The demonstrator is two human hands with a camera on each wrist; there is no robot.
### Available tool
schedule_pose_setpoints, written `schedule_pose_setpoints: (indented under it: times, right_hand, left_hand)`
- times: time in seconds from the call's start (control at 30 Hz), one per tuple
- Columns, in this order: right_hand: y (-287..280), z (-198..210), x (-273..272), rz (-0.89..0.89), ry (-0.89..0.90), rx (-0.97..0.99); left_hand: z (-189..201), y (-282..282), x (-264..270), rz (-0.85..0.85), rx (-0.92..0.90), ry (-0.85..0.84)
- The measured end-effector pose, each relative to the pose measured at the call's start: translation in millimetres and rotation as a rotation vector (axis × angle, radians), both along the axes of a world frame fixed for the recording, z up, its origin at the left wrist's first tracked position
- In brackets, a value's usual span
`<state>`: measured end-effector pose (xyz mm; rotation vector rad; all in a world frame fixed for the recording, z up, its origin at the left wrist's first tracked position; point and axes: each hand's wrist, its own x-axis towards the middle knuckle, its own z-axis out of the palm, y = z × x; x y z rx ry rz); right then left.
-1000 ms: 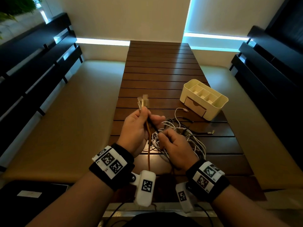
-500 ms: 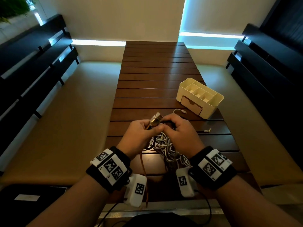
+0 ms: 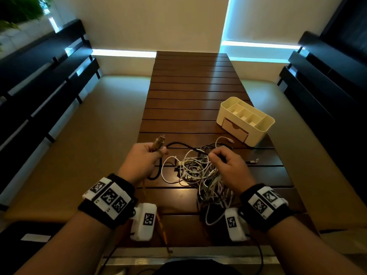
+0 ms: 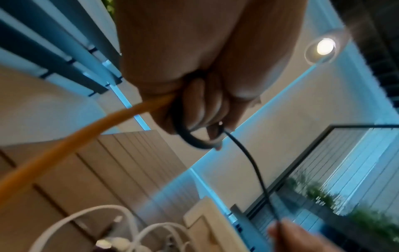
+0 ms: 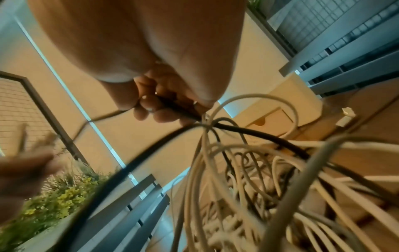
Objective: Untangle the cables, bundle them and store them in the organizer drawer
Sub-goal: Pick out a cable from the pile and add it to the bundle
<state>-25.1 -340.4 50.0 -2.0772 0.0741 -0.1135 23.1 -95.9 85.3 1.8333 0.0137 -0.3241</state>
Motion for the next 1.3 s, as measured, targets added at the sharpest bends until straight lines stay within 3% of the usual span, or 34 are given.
schedule_pose_setpoints:
  times: [0.13,0.3,0.4,0.53,0.7,0.73,0.87,0.9,0.97,1.07,1.13,1.2,1.3]
  right_hand:
    - [3,11,7,0.035,-0.115,-0.082]
    - [-2,11,12,0.180,-0.132,-0.340]
    - [7,16,12,0.251,-0.173,-0.344]
    - [23,33,13,0.225,-0.285,-0.223]
    - [25,29,12,0.207,-0.210,-0.109]
    - [27,25,10,0.208,-0.160,-0.067]
    - [21,-3,2,0.174,0.059,-0.057]
    - [17,-8,0,0.163,0.104,-0.069]
    - [10,-8,0,0.130,0.127,-0.054]
    - [6,12,5,0.083,0.036,-0.013]
    - [5,26,9,0.081,-0.012,0.038]
    - [5,33,14,0.071,-0.056,0.023]
    - [7,31,17,0.131,-0.076,-0.209]
  left_hand:
    - [-10,-2,0,0.068,0.169,-0.081]
    - [9,-11,-8,0.189,0.059,-0.319]
    - [16,-26,-10,0.008,0.051,-0.383]
    - [23,-43,-16,-0.289,0.062,-0.302]
    - [21,-43,-10,-0.298,0.110,-0.240]
    - [22,-42,-10,-0.272,0.058,-0.196]
    - [42,-30,-6,-0.078,-0.453,-0.022]
    - [46,-25,-3,-0.050,-0.498,-0.017]
    - [44,-15,3,-0.031,-0.395,-0.043]
    - [25,-7,6,-0.082,0.119,-0.066]
    - [10,-5,5,-0.097,0.320,-0.072]
    - [6,-5,4,-0.008,0.330,-0.134]
    - [18,-14,3,0.082,0.306,-0.290]
